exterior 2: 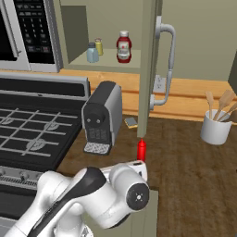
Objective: Put the shaker and condiment bottle from the counter next to their counterparts in the cabinet.
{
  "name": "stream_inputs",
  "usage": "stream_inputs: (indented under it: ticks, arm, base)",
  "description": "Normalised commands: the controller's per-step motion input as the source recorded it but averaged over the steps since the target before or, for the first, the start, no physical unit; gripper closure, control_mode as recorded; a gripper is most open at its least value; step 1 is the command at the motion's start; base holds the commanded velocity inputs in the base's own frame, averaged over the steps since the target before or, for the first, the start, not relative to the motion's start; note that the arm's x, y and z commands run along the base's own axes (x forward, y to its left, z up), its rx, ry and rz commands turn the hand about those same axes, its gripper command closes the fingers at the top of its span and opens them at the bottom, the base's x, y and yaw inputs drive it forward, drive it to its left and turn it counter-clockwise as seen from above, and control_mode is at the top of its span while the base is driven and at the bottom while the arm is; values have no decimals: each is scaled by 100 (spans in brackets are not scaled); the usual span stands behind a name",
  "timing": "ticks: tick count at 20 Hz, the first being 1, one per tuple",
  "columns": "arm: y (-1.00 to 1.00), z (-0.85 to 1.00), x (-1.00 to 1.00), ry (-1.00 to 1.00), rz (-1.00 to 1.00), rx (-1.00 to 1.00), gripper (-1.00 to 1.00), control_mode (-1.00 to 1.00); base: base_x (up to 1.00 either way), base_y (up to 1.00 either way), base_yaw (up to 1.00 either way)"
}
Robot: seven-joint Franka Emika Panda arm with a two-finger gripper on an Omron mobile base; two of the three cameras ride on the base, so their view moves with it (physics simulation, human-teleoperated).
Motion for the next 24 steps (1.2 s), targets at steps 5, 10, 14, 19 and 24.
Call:
stream_inputs:
  ticks: [5,10,14,19,24]
  arm:
    - [0,-17,47,-24,7,0,-100,-100]
    - [0,-35,30,-15,9,0,-100,-100]
    - [-7,-27,27,-1,5,0,-100,-100]
    - [-30,-4,33,0,0,5,-100,-100]
    - [-25,-2,31,1,0,3,-100,-100]
  base:
    - [0,0,0]
    - [0,0,0]
    - [0,0,0]
    - [0,0,0]
    - [0,0,0]
